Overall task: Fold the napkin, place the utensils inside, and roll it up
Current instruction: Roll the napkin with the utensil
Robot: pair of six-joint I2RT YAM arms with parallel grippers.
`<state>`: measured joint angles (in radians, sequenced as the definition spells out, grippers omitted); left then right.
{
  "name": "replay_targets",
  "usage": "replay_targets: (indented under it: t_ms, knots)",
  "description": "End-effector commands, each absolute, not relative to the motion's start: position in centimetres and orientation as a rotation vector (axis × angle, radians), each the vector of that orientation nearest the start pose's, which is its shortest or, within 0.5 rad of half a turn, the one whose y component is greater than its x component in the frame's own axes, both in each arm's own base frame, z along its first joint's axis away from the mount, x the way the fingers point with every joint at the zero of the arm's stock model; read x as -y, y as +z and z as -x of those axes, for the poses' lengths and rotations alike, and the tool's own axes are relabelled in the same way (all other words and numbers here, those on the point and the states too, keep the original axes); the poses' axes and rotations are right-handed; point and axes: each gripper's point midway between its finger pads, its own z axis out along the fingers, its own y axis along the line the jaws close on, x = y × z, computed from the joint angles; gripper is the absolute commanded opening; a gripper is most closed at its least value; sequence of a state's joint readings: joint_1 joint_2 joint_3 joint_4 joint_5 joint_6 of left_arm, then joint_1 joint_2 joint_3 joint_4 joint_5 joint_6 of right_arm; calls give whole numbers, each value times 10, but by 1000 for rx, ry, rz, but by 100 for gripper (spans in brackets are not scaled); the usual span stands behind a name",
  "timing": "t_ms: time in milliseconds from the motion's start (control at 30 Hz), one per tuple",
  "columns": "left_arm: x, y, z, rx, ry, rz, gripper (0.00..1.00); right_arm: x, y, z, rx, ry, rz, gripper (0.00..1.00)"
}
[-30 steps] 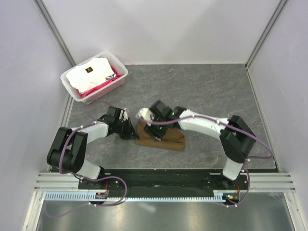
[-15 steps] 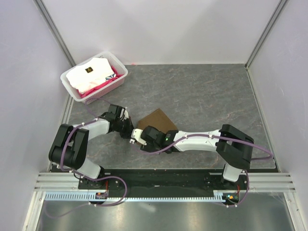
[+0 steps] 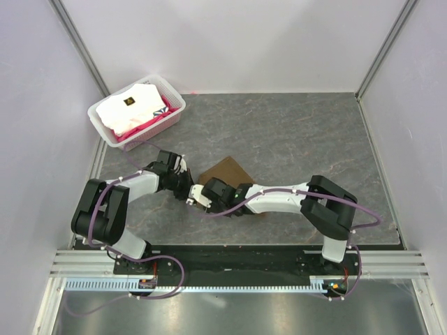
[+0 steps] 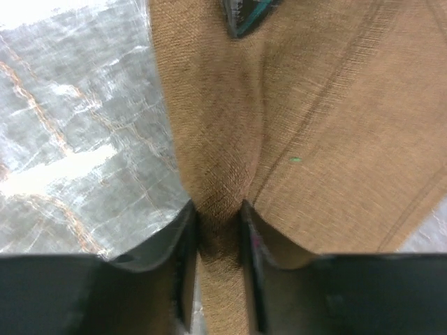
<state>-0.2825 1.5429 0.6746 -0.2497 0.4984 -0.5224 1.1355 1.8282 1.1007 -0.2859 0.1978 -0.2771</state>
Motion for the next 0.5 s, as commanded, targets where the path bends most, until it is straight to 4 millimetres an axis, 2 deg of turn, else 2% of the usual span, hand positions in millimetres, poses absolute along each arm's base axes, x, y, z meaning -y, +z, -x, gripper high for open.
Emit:
replay_targets:
  t_ms: [0,33,67,133,167,300,333,467]
  knots:
    - [180,27,-248,-2732,-922,81,15,-337,-5,-193,-2200,277,1725,29]
    - [178,27,-248,-2730,-906,91,30,-331,-9,-184,-2252,309,1756,27]
    - [177,27,-249,-2725,-893,101,38,-335,-10,-174,-2283,387,1768,24]
    - [173,32,-251,-2701,-869,115,55,-330,-17,-167,-2343,440,1774,22]
    - [172,34,-252,-2692,-861,131,59,-329,-18,-160,-2372,485,1781,20]
    - [150,43,-251,-2630,-730,194,67,-327,-14,-158,-2452,568,1719,18]
    - [145,36,-242,-2639,-706,215,70,-329,-12,-158,-2461,589,1704,18]
    - [139,40,-228,-2575,-720,277,72,-334,-1,-155,-2500,718,1661,18]
